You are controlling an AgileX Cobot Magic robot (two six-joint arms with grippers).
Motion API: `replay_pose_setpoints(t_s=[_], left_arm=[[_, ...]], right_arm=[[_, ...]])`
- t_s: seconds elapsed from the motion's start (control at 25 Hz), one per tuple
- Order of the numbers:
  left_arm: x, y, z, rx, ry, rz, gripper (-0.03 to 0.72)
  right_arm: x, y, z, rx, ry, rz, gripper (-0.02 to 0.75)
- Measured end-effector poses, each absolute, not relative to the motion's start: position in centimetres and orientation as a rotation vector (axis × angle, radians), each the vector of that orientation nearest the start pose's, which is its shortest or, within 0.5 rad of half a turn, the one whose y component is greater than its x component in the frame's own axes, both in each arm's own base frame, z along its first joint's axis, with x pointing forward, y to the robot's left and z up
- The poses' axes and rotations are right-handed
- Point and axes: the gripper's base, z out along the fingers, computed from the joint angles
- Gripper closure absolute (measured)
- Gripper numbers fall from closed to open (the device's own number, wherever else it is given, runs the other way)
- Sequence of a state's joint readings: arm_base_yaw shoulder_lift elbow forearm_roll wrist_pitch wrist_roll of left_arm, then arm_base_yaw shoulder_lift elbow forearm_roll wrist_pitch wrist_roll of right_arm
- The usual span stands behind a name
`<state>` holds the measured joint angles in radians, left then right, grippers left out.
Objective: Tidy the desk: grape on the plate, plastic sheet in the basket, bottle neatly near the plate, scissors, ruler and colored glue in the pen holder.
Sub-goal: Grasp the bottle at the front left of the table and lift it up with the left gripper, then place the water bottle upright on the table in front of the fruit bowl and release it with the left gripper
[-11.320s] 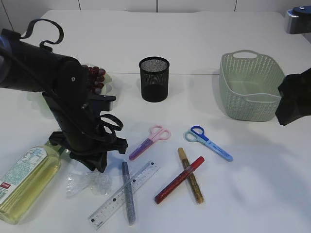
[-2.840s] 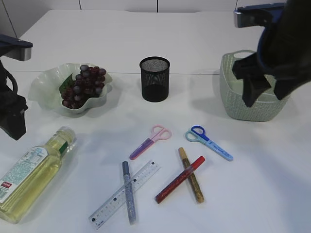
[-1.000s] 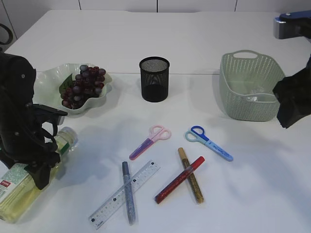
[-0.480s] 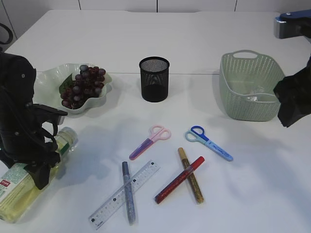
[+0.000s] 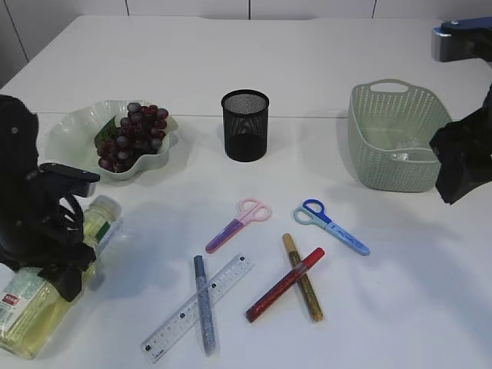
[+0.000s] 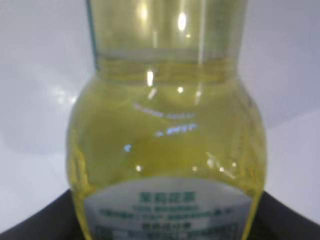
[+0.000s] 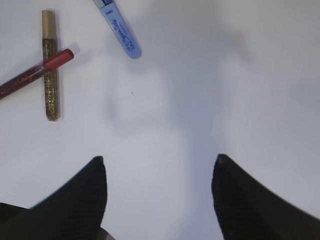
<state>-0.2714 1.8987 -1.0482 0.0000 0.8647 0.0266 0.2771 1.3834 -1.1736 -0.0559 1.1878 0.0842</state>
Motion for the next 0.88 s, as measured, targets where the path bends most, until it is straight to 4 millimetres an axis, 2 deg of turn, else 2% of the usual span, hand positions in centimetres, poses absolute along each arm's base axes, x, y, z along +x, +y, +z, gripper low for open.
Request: replay_pose_setpoints(t_s=[0.12,0.36,0.52,0.64,0.88], left_arm=[[28.7,-8.6,13.9,0.446,3.044,-0.043,0.247],[25.2,-7.6,19.2,0.433,2.681,-0.106,0.247],[23.5,-7.1,21.9,0.396,2.423,-0.131,0.247],[22.9,-6.8,22.9,0.335,2.243,-0.161,0.247],[22.9,-6.6,23.0,0.229,2.016,-0.194,0.247]], right_arm=[[25.1,6.7,31.1,-0.297,2.867,-0.009,0.225],[25.1,6.7,31.1,-0.300,2.867,-0.010,0.225],[25.1,6.7,31.1,-0.299,2.867,-0.009,0.225],[25.1,6.7,31.1,-0.299,2.867,-0.009,0.225],[25.0,6.6,31.1,-0.300,2.878,-0.012,0.226]])
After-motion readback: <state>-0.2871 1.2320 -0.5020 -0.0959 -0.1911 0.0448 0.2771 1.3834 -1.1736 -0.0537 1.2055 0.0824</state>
